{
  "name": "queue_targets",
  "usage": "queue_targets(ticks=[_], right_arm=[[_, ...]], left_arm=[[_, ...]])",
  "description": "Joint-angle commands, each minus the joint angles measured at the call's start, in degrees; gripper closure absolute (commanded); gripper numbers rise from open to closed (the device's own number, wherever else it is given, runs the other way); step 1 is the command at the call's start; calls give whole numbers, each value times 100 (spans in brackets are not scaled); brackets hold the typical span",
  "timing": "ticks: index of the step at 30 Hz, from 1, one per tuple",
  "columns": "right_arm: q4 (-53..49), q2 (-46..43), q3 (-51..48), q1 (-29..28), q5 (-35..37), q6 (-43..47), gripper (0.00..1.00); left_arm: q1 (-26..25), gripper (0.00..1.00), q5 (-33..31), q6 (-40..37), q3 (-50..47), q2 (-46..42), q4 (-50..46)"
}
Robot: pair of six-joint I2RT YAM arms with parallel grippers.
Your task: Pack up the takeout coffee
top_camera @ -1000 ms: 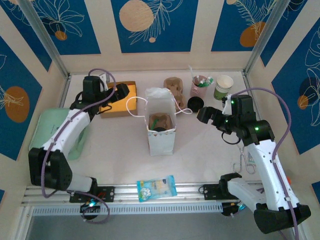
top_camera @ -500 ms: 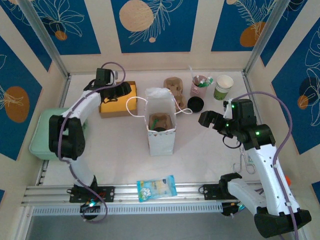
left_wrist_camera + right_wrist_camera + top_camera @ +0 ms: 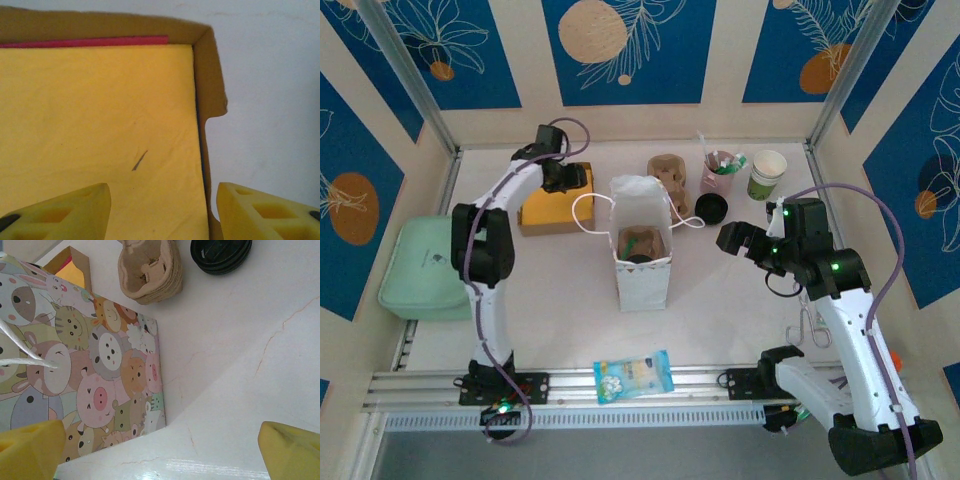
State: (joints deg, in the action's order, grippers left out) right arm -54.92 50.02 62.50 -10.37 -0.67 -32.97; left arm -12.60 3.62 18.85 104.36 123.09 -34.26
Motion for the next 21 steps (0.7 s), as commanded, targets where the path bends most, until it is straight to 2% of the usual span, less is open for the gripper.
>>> queue_targets(ticks=[1, 8, 14, 21], right_arm=[[-10, -109, -54, 28, -127, 27, 1], [38, -100, -54, 26, -154, -5, 1], [85, -89, -71, 31, -162, -16, 1], [51, -99, -28, 28, -136, 10, 1]], left_arm=[[-112, 43, -317, -298, 282, 251, -465], [-192, 46, -528, -473, 393, 607, -577], [-192, 57, -591, -630, 414, 841, -591], [-197, 76, -634, -720, 458, 937, -667]])
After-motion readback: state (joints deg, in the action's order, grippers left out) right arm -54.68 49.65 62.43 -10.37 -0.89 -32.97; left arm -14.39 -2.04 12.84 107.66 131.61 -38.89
